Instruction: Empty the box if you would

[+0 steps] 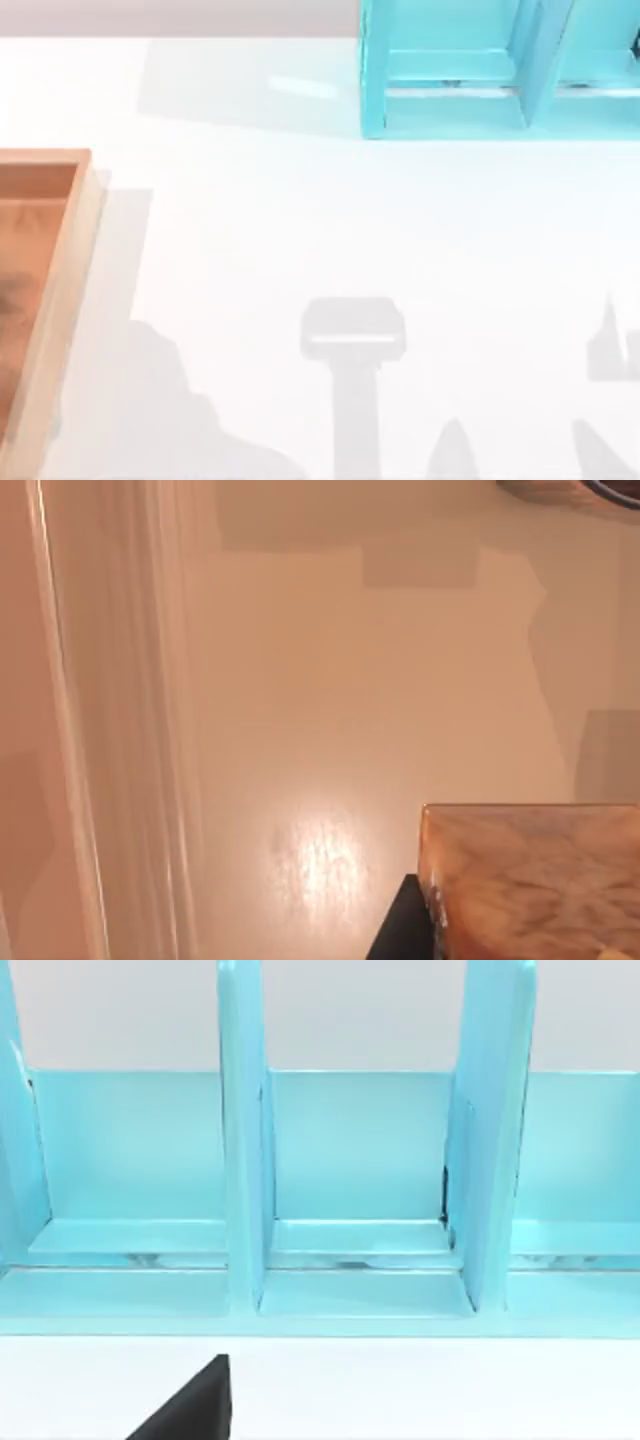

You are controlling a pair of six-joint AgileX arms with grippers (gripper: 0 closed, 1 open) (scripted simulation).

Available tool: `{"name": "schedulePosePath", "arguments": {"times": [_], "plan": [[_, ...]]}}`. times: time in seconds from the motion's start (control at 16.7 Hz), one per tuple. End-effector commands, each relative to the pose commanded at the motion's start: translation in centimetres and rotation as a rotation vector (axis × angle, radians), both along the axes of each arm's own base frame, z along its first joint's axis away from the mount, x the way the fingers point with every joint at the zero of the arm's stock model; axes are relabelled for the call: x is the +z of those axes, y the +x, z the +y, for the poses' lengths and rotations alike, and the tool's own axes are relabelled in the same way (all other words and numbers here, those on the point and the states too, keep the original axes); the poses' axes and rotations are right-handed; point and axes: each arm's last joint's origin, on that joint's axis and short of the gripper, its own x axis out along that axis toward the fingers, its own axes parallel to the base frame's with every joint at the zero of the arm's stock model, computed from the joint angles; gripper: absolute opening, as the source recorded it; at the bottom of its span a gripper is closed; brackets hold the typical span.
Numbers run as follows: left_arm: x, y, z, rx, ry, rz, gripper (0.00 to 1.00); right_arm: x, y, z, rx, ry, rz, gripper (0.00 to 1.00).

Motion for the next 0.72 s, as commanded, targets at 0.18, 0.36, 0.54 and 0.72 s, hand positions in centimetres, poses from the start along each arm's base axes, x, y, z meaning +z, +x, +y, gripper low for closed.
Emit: {"name": "schedulePosePath", "arguments": {"times": [0.18,0.36,0.54,0.72], "plan": [[3.2,0.1,-0.5,-0.008,-0.034,0.032,0.00,0.0,0.0,0.0,0.000,0.000,0.000,1.00],[3.7,0.3,-0.5,0.025,-0.004,0.111,0.00,0.0,0.0,0.0,0.000,0.000,0.000,1.00],[2.9,0.3,-0.3,0.064,0.026,0.158,0.00,0.0,0.0,0.0,0.000,0.000,0.000,1.00],[3.0,0.2,-0.3,0.063,0.027,0.152,0.00,0.0,0.0,0.0,0.000,0.000,0.000,1.00]]}}
